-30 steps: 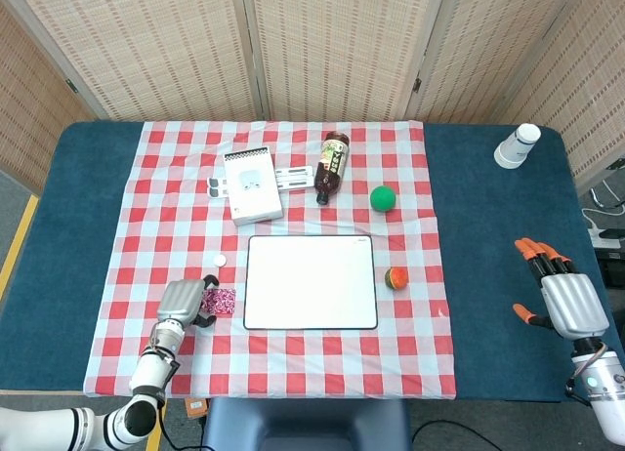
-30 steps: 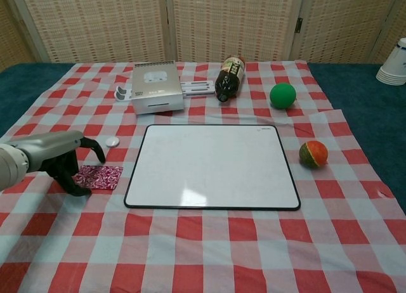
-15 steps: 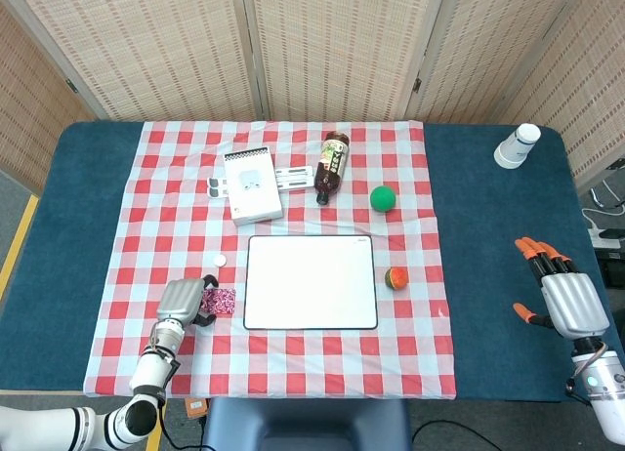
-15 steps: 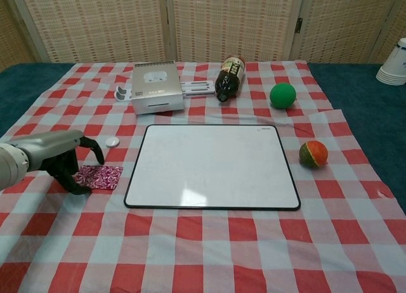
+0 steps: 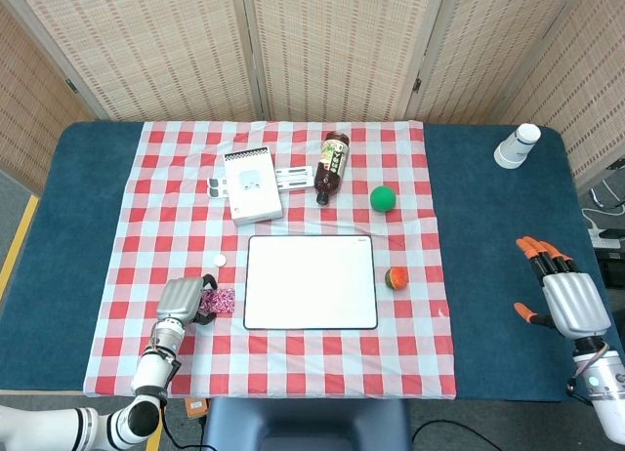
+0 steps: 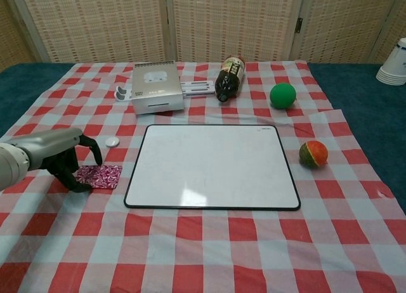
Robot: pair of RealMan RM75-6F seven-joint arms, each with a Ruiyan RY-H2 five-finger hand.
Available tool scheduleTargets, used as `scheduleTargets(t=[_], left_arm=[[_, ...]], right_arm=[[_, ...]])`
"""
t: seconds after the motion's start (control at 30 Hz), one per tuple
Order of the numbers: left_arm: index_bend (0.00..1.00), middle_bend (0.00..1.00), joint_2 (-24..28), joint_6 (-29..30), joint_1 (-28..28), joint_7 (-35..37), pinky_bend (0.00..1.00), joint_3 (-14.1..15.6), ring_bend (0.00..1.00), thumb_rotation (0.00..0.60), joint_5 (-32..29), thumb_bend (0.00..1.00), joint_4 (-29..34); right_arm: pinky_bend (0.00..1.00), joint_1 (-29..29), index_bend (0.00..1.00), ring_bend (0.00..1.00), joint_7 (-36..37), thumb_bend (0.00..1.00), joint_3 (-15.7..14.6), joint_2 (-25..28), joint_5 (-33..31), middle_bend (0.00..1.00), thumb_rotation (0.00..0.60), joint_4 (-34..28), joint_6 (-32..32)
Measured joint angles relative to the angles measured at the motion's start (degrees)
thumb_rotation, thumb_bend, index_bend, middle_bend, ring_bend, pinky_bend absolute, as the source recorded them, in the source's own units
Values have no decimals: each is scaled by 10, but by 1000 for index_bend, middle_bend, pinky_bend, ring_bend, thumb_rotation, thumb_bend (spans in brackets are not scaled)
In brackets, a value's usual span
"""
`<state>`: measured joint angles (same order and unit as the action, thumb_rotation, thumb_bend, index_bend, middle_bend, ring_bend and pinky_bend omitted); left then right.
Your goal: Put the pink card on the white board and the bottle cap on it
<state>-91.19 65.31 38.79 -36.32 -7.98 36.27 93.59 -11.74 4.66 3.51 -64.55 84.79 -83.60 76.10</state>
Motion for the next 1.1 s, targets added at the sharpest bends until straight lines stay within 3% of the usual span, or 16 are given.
scheduleTargets(t=[0.4, 0.8, 1.1], left_arm=[[396, 1000, 13, 25, 18, -29, 1000, -20, 1000, 600, 8, 291, 40], [397, 1000, -53, 51, 93, -122, 1000, -63, 1000, 600, -38, 313, 41], [398, 1000, -125, 44, 147, -151, 1000, -99, 1000, 600, -91, 323, -27]], right_arm=[[217, 3, 34, 0, -1, 115, 0, 1, 4, 63, 600, -3, 9], [217, 11, 34, 0, 18, 115, 2, 10, 9, 63, 600, -6, 28], [217, 17, 34, 0, 30, 115, 4, 14, 16, 63, 600, -4, 43]])
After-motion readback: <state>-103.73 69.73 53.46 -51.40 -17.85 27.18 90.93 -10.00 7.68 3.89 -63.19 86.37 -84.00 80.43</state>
